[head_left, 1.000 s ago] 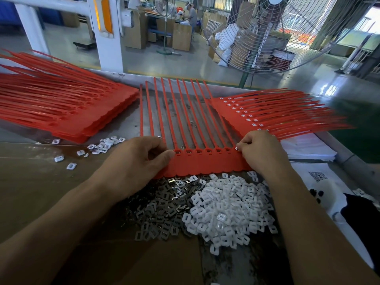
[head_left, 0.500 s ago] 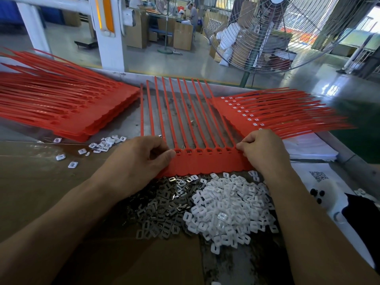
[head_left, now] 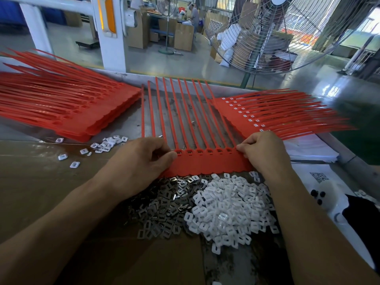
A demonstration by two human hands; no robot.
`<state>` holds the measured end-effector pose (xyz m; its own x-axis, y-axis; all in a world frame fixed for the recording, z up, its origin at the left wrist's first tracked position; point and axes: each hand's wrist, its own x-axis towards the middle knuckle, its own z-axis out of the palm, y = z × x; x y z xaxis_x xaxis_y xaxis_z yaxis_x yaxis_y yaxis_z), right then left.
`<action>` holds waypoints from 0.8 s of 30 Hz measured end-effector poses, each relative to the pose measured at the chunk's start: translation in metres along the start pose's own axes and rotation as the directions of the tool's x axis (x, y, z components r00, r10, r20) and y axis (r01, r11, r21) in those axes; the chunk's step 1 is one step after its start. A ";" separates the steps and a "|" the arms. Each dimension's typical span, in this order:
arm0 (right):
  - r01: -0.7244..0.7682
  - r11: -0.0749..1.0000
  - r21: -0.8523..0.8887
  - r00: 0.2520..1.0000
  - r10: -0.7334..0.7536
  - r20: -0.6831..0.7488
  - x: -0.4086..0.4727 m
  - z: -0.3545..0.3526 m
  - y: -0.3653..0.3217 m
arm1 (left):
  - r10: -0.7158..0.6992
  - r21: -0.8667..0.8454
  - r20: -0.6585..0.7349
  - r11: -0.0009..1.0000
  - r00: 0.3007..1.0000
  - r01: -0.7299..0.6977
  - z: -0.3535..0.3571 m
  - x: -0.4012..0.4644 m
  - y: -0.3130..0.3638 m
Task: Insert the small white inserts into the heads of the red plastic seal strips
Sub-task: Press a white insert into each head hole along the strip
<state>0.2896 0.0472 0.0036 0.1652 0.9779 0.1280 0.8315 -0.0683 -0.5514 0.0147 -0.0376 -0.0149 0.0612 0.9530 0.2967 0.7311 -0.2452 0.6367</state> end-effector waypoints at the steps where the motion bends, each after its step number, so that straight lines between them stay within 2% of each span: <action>1: -0.005 1.000 -0.002 1.000 0.005 0.001 0.000 0.000 0.000 | 0.001 -0.001 -0.002 1.000 1.000 -0.001 0.000 0.000 0.000; 10: 0.077 0.996 -0.051 0.997 -0.078 -0.027 0.000 -0.002 0.000 | 0.010 0.004 0.004 1.000 1.000 -0.010 0.001 0.000 -0.001; 13: 0.110 0.993 -0.048 0.994 -0.109 0.017 -0.001 -0.003 -0.004 | 0.008 0.002 0.008 1.000 1.000 -0.008 0.001 0.000 -0.002; 24: 0.096 0.994 -0.055 0.992 -0.091 0.086 -0.003 -0.012 0.001 | 0.014 0.011 0.011 1.000 1.000 -0.014 0.000 0.000 0.000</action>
<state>0.2962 0.0415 0.0122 0.0421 0.9935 0.1062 0.8712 0.0156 -0.4906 0.0144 -0.0377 -0.0149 0.0790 0.9512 0.2982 0.7376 -0.2570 0.6244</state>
